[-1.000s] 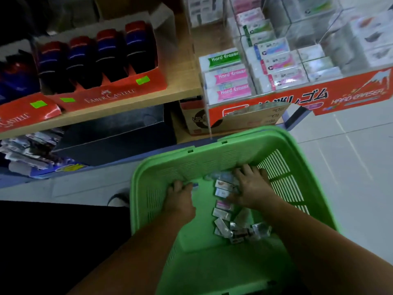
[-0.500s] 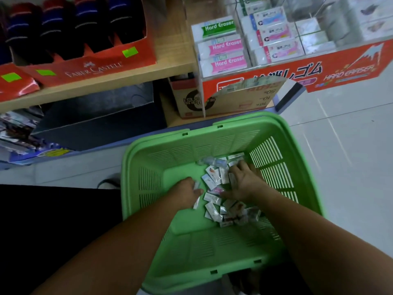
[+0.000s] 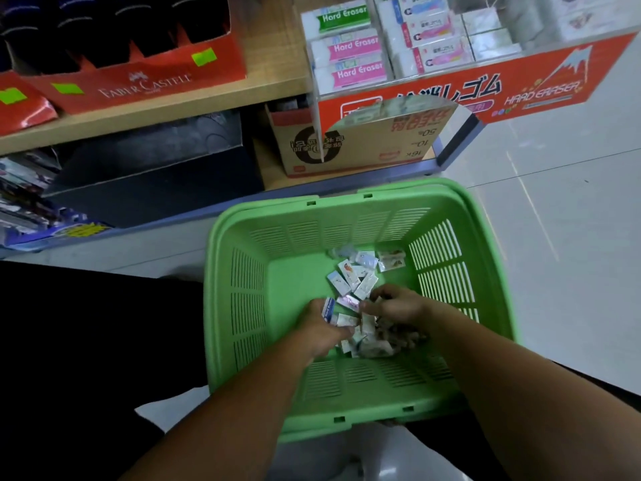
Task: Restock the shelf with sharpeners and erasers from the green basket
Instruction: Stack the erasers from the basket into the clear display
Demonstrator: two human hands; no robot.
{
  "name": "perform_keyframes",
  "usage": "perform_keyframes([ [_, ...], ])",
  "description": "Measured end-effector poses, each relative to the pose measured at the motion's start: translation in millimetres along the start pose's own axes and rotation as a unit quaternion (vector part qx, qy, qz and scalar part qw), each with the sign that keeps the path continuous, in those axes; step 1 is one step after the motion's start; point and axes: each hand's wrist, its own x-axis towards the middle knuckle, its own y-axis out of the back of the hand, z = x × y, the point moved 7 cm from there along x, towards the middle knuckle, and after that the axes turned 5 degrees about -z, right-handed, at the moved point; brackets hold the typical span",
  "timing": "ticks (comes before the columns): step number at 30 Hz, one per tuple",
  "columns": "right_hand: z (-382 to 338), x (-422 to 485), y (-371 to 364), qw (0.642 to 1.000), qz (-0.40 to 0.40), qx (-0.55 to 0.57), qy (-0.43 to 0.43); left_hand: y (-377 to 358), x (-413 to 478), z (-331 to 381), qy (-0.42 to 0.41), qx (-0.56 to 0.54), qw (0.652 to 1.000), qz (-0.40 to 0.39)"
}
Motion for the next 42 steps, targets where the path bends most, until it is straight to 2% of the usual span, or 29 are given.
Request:
perform_keyframes([
  [5, 5, 3, -8, 0.999, -0.039, -0.025, -0.025, -7, 0, -4, -0.001, 0.048, 0.999, -0.012],
  [9, 3, -1, -18, 0.99, -0.086, -0.099, -0.048, -14, -7, 2, -0.016, 0.04, 0.997, -0.066],
  [13, 4, -7, -17, 0.989, -0.094, -0.099, -0.061, -21, -11, 7, -0.017, 0.049, 0.993, -0.106],
  [19, 8, -3, -11, 0.995, -0.072, -0.037, -0.051, -14, -10, 8, -0.009, 0.028, 0.995, -0.091],
  [23, -4, -11, -13, 0.997, -0.069, 0.034, -0.025, -9, -15, 22, -0.001, -0.064, 0.993, -0.094],
  [26, -26, -23, -8, 0.996, -0.066, 0.067, 0.002, 4, -23, 42, -0.026, -0.09, 0.994, -0.061],
  [30, -64, -48, 8, 0.994, -0.041, 0.095, 0.045, 26, -40, 68, -0.065, -0.063, 0.995, -0.037],
  [35, -120, -105, 27, 0.991, 0.022, 0.089, 0.094, 57, -84, 112, -0.125, 0.04, 0.991, -0.03],
  [42, -190, -192, 40, 0.99, -0.005, -0.041, 0.138, 94, -183, 189, -0.232, 0.128, 0.964, -0.027],
])
